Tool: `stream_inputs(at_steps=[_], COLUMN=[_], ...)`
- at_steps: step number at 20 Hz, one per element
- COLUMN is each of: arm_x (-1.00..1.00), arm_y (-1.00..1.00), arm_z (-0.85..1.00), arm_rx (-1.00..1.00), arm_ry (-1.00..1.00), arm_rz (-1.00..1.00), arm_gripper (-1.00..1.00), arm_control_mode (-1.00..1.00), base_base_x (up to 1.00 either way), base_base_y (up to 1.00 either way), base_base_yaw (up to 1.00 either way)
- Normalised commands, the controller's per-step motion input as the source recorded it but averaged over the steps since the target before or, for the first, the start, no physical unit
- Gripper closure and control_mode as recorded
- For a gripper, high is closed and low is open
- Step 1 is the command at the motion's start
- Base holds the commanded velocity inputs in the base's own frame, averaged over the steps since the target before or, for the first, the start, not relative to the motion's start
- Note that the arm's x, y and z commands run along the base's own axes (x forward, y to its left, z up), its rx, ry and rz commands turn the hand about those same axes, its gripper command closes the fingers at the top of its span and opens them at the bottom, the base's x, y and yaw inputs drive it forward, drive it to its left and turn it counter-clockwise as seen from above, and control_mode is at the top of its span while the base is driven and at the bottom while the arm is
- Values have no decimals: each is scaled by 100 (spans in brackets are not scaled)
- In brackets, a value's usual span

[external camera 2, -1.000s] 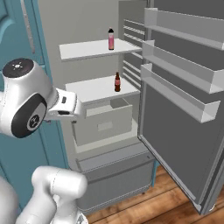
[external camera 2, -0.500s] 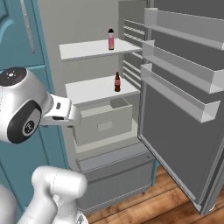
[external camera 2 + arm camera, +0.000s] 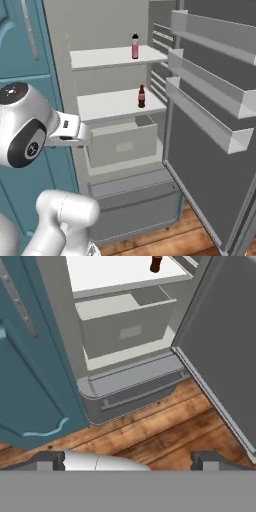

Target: Open the fridge, grab two sodas, and place both sodas inside the bowl with ice on the dining counter.

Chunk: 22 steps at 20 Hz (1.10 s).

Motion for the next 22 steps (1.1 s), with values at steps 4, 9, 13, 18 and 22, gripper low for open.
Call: stream_inputs(at_steps=[4,9,13,18,22], arm_x=[0,0,0,0,0], arm_y=[0,0,0,0,0], arm_z=[0,0,0,0,0], arm_rx=[0,0,0,0,0], arm_ry=[0,0,0,0,0], arm_rz=[0,0,0,0,0], arm_gripper=[-100,-100,-100,-100,-100], arm_control_mode=[100,100,100,100,100], base_base_x=[2,9,32,46,55], base_base_y=[-69,-60,-19,-3,-13], base_base_yaw=[28,21,13,16,18])
